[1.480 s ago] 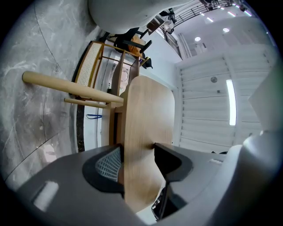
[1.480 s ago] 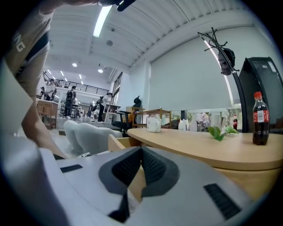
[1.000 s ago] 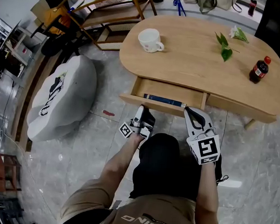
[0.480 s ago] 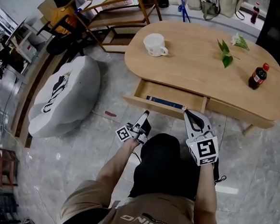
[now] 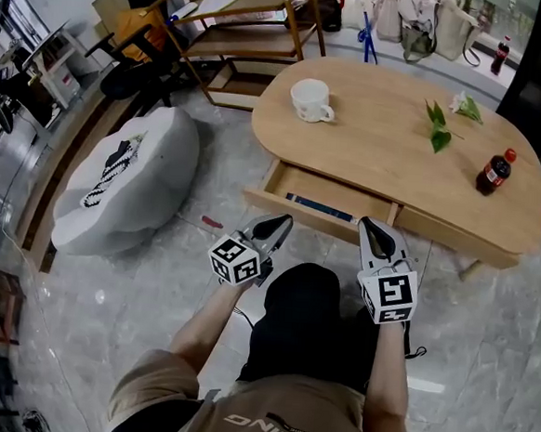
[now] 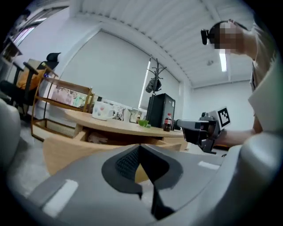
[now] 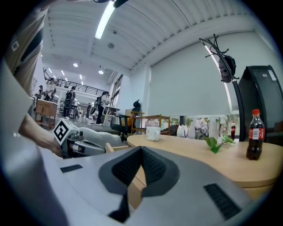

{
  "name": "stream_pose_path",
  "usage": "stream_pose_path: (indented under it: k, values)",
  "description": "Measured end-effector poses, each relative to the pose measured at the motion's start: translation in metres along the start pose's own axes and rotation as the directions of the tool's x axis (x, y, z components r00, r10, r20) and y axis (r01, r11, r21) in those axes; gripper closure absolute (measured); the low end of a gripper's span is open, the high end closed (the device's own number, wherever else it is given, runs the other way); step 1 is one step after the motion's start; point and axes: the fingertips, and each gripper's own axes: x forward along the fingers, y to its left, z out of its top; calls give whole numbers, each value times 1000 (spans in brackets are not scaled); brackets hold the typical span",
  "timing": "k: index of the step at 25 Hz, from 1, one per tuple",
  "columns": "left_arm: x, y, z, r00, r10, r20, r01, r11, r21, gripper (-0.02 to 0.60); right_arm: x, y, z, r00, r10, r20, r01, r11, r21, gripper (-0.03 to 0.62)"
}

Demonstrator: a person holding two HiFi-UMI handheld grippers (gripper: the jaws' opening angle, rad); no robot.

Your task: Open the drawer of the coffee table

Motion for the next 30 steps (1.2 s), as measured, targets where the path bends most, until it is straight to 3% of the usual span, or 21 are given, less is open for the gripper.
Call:
stream_pose_path:
  k: [4, 6, 9, 15, 24, 28, 30]
  values:
    - [11, -19, 49, 994, 80, -70, -68, 985, 156, 575, -1, -10, -3, 999, -46, -16, 47, 998, 42, 589]
    - [17, -24, 74, 993, 106, -60, -89, 968, 235, 575, -2, -16, 0, 998, -67, -15, 68, 996, 56, 591]
    - [28, -25, 101, 992, 125, -23, -114, 952, 285, 575, 0, -28, 9, 996, -92, -7, 92, 994, 57, 591]
    - [47, -11, 114, 989, 149, 20, -149, 950, 275, 575, 17, -52, 11, 989, -148, -18, 149, 987, 56, 589]
    - [64, 21, 100, 986, 166, 12, -163, 947, 276, 575, 28, -78, 5, 968, -249, -26, 250, 968, 32, 591]
    - [72, 31, 99, 987, 151, -47, -139, 971, 194, 575, 31, -85, 16, 956, -291, -39, 292, 956, 17, 589]
    - [74, 35, 108, 983, 173, -60, -162, 975, 153, 575, 37, -87, 29, 958, -282, -48, 284, 958, 41, 590]
